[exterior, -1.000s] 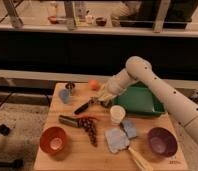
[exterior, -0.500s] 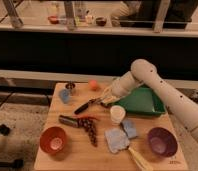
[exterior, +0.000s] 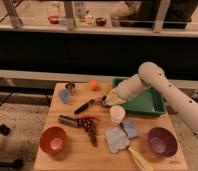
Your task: Place fork in purple bowl
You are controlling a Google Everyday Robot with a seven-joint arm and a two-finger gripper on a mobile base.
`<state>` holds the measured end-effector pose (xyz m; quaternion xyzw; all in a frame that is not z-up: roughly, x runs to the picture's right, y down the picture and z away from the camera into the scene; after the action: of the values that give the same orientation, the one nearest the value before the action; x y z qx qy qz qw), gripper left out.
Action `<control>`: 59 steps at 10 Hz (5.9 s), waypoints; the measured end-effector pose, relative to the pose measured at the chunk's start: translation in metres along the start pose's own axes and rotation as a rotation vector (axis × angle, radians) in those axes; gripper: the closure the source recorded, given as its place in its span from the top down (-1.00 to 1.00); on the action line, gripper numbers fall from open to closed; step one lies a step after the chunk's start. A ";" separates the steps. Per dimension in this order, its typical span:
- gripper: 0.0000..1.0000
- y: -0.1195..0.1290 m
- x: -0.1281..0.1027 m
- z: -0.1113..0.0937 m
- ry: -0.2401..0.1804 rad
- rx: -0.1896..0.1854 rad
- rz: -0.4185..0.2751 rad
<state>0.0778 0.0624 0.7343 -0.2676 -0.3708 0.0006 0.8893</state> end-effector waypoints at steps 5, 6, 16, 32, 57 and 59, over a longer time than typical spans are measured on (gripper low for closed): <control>-0.79 0.025 0.019 -0.020 -0.011 0.029 0.041; -0.79 0.032 0.025 -0.025 -0.012 0.038 0.052; -0.79 0.081 0.064 -0.054 -0.019 0.101 0.147; -0.79 0.158 0.127 -0.093 -0.016 0.191 0.312; -0.79 0.205 0.202 -0.070 0.076 0.175 0.497; -0.79 0.205 0.205 -0.071 0.081 0.177 0.501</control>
<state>0.3142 0.2453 0.7301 -0.2723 -0.2556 0.2425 0.8954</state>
